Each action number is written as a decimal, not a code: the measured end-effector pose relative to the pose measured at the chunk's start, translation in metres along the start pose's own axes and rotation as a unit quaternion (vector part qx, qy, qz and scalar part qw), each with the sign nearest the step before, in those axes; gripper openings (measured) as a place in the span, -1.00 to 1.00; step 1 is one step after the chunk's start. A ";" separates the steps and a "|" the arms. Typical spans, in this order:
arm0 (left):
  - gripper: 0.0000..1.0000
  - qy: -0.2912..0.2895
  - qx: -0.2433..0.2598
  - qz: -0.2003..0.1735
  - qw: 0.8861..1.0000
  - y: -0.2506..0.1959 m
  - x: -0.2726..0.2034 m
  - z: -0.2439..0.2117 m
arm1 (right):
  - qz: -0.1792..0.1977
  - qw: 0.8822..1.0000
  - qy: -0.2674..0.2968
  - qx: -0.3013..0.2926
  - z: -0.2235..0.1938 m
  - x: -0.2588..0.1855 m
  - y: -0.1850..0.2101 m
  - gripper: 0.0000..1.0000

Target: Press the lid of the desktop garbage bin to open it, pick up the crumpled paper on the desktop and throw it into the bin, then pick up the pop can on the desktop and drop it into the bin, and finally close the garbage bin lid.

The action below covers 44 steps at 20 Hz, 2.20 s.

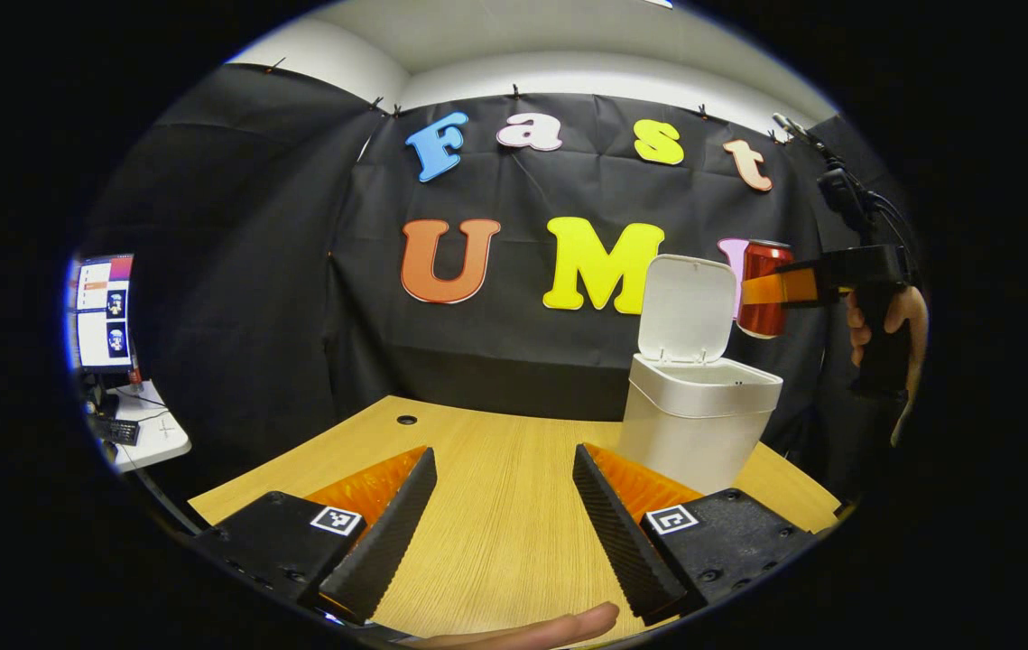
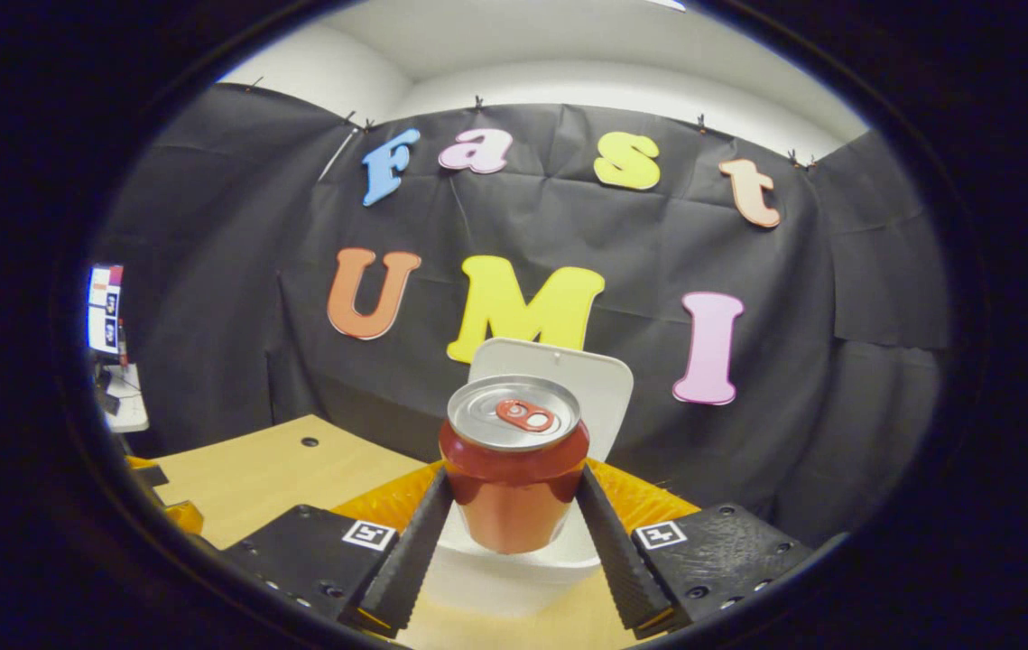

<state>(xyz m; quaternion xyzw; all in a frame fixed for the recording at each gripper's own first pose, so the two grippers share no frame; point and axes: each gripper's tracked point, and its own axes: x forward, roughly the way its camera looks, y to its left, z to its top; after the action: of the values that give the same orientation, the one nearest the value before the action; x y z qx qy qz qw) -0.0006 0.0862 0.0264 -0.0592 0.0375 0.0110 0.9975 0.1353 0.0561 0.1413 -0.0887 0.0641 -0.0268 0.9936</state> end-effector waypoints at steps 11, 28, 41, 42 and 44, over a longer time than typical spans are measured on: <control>0.96 0.024 -0.014 0.018 0.999 0.014 0.014 -0.008 | -0.046 0.997 0.053 0.010 -0.036 0.108 0.000 0.62; 0.96 0.038 -0.020 0.025 0.999 0.027 0.017 -0.012 | -0.038 0.992 0.093 0.070 -0.050 0.134 0.012 0.72; 0.97 0.037 -0.012 0.028 0.999 0.029 0.016 -0.010 | -0.033 0.998 0.007 0.054 0.046 0.094 0.001 0.89; 0.96 0.036 -0.011 0.034 0.999 0.031 0.018 -0.011 | -0.034 0.998 -0.006 0.052 0.060 0.091 -0.001 0.89; 0.96 0.040 -0.015 0.034 0.999 0.031 0.018 -0.013 | -0.040 0.996 -0.051 0.055 0.094 0.087 -0.004 0.94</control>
<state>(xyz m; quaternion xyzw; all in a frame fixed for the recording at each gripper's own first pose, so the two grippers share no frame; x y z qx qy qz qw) 0.0157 0.1153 0.0083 -0.0731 0.0792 0.0428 0.9932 0.2336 0.0631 0.2226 -0.0376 0.0084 -0.0656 0.9971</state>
